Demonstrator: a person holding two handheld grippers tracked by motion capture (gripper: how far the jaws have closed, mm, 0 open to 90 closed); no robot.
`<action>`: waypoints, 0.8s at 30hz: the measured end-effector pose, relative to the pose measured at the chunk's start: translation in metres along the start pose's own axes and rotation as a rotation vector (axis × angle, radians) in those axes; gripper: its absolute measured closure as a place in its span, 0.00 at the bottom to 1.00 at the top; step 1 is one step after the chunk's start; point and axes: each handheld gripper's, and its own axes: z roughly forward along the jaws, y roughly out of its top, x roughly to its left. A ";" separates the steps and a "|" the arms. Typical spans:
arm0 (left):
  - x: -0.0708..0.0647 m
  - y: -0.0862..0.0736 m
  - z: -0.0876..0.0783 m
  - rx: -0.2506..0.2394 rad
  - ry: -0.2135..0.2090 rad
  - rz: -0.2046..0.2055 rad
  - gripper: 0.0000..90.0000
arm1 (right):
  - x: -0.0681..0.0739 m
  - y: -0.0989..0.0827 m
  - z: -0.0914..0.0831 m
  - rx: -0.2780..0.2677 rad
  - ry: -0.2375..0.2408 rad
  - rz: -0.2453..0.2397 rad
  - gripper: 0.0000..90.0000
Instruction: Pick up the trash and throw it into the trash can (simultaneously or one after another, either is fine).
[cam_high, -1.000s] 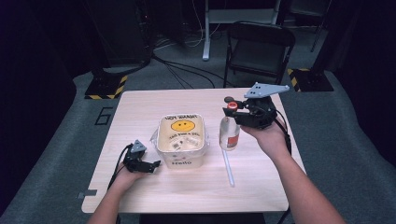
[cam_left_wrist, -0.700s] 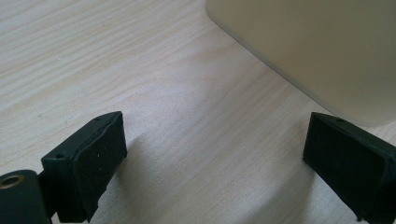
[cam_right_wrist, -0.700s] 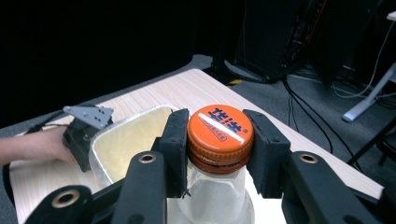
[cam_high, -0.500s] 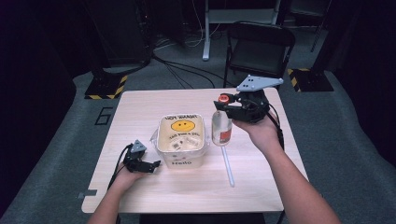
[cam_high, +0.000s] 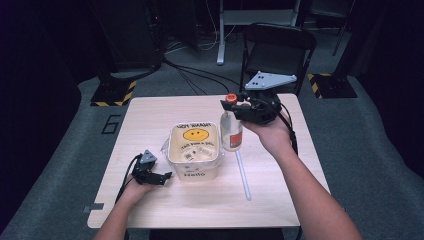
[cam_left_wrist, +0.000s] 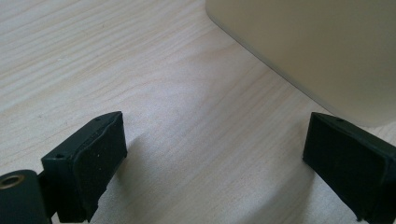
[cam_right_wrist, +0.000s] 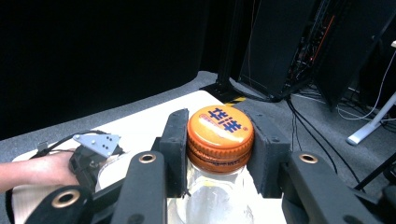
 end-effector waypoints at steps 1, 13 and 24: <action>0.000 0.000 0.000 0.000 0.000 -0.001 0.06 | 0.000 0.002 0.002 -0.004 -0.001 -0.001 0.69; 0.000 0.000 0.000 -0.004 0.000 -0.005 0.06 | 0.005 0.016 0.020 -0.017 0.006 -0.014 0.69; 0.000 0.000 0.000 -0.004 -0.001 -0.005 0.07 | 0.012 0.023 0.037 -0.015 0.020 -0.028 0.69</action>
